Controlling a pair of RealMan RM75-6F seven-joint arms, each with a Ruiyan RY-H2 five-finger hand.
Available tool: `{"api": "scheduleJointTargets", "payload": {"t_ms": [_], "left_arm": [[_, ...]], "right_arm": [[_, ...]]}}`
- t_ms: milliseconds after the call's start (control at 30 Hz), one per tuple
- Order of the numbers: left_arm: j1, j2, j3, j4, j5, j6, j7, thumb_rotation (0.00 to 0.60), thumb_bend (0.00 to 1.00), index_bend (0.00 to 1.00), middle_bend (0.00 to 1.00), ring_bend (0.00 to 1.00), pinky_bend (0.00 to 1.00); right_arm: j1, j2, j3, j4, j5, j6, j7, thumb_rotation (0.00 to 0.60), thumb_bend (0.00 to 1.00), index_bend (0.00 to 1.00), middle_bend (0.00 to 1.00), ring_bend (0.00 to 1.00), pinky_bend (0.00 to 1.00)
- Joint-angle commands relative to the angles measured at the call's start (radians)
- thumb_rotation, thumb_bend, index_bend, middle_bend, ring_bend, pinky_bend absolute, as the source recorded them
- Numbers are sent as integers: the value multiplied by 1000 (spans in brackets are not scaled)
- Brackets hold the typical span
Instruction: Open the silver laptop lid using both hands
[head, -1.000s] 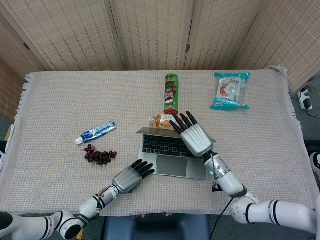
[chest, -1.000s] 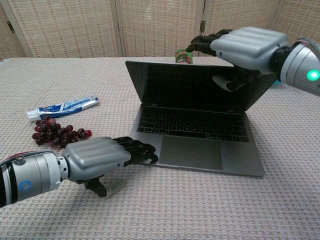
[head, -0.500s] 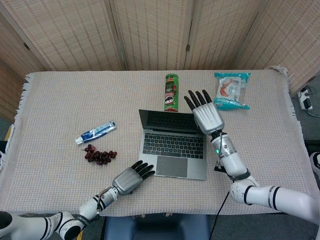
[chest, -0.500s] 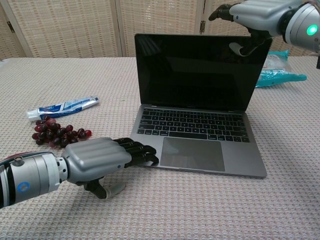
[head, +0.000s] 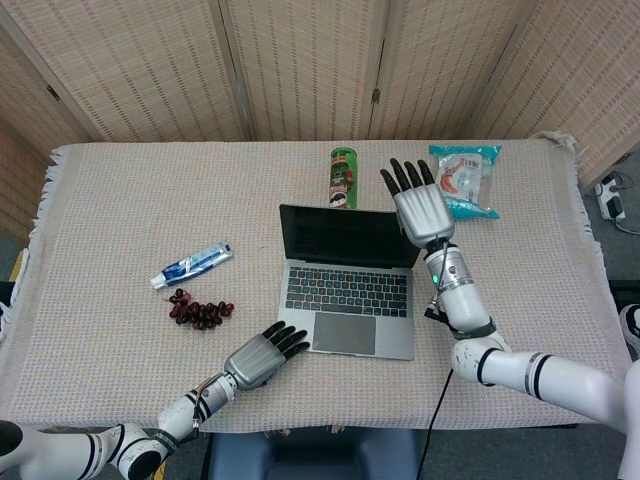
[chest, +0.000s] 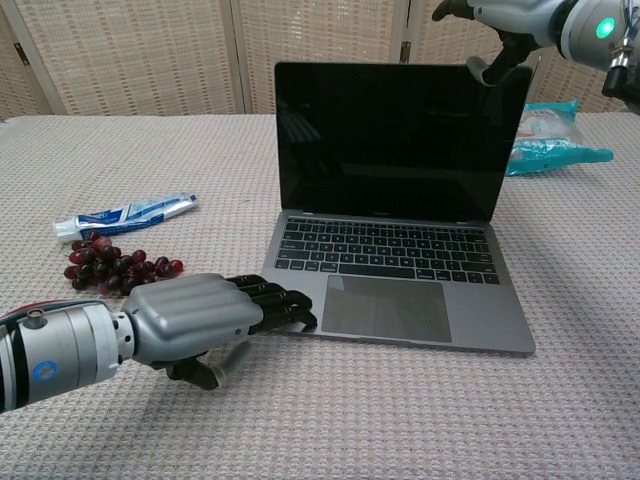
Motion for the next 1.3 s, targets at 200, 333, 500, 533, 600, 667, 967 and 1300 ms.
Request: {"api": "scheduleJointTargets", "payload": {"t_ms": [200,333,500,533,600,667,967,1300], "left_arm": [[-2,2,6,-6,-3,4,1,600,894,36,3,0,0],[2,8,10,-18,8,18,-10,600,892,35,3,0,0],[14,39,14,-63,44,53,-65,600,852,34,3,0,0],[18,49,16,-75,52,62,-80,600,823,34,3,0,0],[29,75,19,-103,78,92,-112,600,779,33,3,0,0],[45,102,22,-128,103,130,-141,600,740,33,3,0,0],[140,252,13,-198,129,306,-235,600,720,29,4,0,0],[265,425,-5,-215,104,475,-375,600,716,29,5,0,0]], "right_arm": [[37,-16,-6,67,70,-20,-8,600,689,0,0,0,0],[35,-5,-13,56,45,-15,21,600,689,0,0,0,0],[-5,62,-22,-49,-42,24,94,600,689,0,0,0,0],[-16,79,-23,-76,-63,33,112,600,689,0,0,0,0],[-46,124,-29,-143,-114,57,153,600,689,0,0,0,0],[-79,171,-39,-206,-168,87,186,600,689,0,0,0,0],[-277,371,-153,-421,-427,214,358,600,688,0,0,0,0],[-526,456,-321,-390,-705,397,622,600,689,0,0,0,0]]}}
